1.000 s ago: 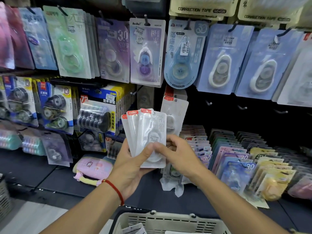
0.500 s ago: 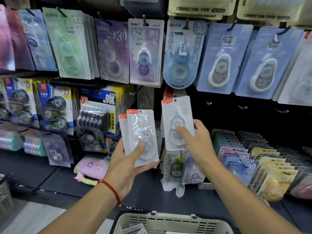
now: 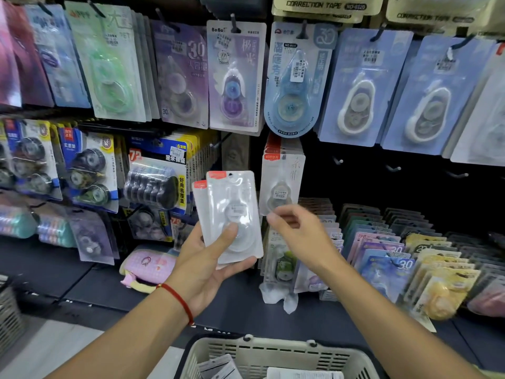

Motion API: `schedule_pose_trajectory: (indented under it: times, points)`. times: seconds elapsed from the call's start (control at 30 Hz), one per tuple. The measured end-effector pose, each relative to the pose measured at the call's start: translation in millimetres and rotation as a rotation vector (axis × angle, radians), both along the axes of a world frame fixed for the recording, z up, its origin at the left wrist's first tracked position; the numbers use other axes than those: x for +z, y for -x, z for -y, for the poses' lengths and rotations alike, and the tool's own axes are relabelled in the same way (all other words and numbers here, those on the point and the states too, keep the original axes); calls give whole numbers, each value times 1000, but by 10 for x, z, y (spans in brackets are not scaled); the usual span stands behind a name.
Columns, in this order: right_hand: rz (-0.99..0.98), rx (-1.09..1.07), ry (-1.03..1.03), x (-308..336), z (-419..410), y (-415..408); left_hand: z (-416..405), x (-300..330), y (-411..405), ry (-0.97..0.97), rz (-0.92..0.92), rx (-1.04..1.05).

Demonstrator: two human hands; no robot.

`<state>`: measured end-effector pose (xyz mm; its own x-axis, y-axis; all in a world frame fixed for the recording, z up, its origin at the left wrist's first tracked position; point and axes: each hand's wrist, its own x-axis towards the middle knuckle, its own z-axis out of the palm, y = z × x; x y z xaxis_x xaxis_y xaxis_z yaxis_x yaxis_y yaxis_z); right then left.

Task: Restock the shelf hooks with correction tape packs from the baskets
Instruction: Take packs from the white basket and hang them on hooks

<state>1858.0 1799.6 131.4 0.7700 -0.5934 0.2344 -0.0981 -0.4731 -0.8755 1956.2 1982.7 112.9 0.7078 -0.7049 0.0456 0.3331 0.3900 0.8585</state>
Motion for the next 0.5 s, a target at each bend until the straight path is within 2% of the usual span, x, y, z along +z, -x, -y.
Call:
schedule_pose_trajectory:
  times: [0.07, 0.17, 0.27, 0.33, 0.5]
  points:
    - [-33, 175, 4, 14, -108, -5, 20, -8, 27, -11, 12, -64]
    - [-2, 205, 54, 32, -192, 21, 35, -33, 50, -15, 24, -76]
    - [24, 156, 74, 47, -194, 53, 23, -42, 44, -2, 34, -109]
    - [84, 86, 17, 50, -191, 58, 21, -30, 37, -2, 28, -109]
    - [240, -86, -24, 48, -85, 71, 34, -31, 23, -31, -40, -10]
